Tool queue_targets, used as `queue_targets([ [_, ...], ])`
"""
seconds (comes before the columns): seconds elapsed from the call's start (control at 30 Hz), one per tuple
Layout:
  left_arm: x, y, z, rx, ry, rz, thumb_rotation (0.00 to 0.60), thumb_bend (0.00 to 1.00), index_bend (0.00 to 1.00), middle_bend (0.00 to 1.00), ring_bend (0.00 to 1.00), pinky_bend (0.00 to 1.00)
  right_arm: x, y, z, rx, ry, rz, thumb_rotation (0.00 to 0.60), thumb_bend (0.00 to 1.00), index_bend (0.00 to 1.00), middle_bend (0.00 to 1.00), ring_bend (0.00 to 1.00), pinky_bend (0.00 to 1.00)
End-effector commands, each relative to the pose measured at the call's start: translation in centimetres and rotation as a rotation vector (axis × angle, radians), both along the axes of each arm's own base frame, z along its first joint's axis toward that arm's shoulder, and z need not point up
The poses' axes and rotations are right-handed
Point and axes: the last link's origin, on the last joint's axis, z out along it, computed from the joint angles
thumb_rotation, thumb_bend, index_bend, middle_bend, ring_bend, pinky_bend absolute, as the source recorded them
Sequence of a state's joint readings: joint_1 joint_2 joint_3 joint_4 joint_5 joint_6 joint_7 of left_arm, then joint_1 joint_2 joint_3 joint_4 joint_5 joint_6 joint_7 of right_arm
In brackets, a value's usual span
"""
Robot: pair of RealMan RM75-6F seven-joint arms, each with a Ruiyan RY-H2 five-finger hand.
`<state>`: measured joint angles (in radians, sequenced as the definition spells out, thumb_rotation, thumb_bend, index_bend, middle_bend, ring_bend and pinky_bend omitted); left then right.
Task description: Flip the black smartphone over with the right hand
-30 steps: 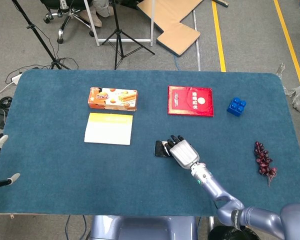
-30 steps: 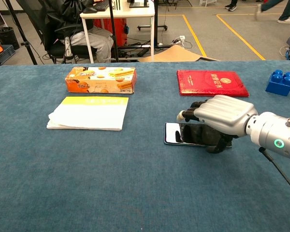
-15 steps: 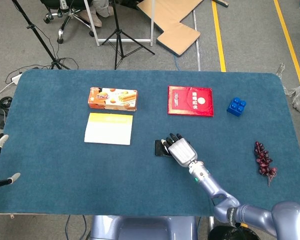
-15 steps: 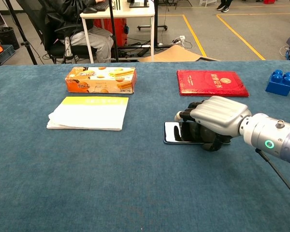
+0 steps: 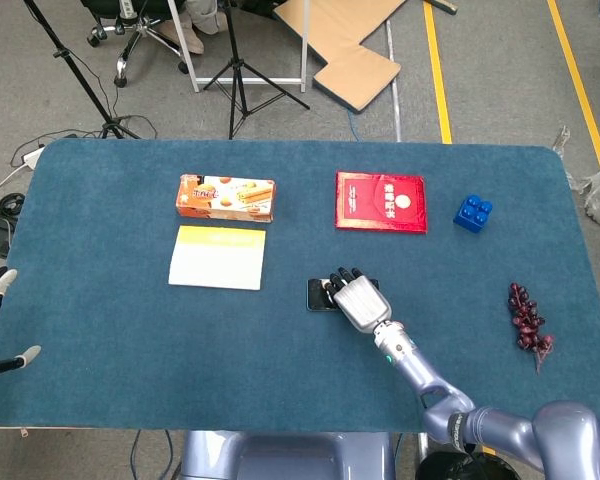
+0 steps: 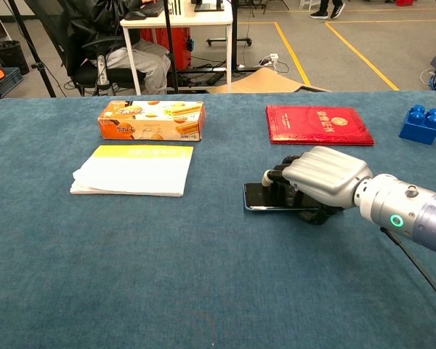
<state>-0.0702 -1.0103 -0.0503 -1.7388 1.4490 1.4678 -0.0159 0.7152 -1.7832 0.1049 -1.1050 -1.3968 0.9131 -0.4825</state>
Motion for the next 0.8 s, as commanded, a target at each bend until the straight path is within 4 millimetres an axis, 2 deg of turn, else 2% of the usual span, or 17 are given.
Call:
queue_targets([
  [0.03,0.0,0.0,0.0,0.001,0.0,0.001,0.6,0.0,0.0,0.0,0.0,0.0,0.0,0.0,0.0,0.005,-0.005,-0.004,0.6,0.51,0.27,0.29,0.21,0.34],
  [0.13,-0.1,0.0,0.0,-0.001,0.001,0.003,0.6,0.0,0.0,0.0,0.0,0.0,0.0,0.0,0.2,0.014,-0.022,-0.004,0.6,0.62,0.29,0.31,0.23,0.35],
  [0.23,-0.1,0.1,0.0,0.0,0.002,0.003,0.6,0.0,0.0,0.0,0.0,0.0,0.2,0.3,0.4,0.03,-0.06,-0.006,0.6,0.68,0.31,0.33,0.24,0.37],
  [0.47,0.0,0.0,0.0,-0.001,0.001,0.0,0.6,0.0,0.0,0.0,0.0,0.0,0.7,1.8,1.3,0.102,-0.164,-0.034,0.6,0.7,0.35,0.37,0.28,0.37],
  [0.67,0.1,-0.1,0.0,-0.002,-0.003,-0.003,0.6,0.0,0.0,0.0,0.0,0.0,1.1,3.9,2.7,0.241,-0.301,-0.172,0.6,0.73,0.37,0.42,0.34,0.4],
  [0.8,0.2,-0.1,-0.1,-0.005,-0.003,-0.005,0.6,0.0,0.0,0.0,0.0,0.0,1.1,3.9,3.6,0.282,-0.333,-0.247,0.6,0.73,0.37,0.42,0.34,0.4],
])
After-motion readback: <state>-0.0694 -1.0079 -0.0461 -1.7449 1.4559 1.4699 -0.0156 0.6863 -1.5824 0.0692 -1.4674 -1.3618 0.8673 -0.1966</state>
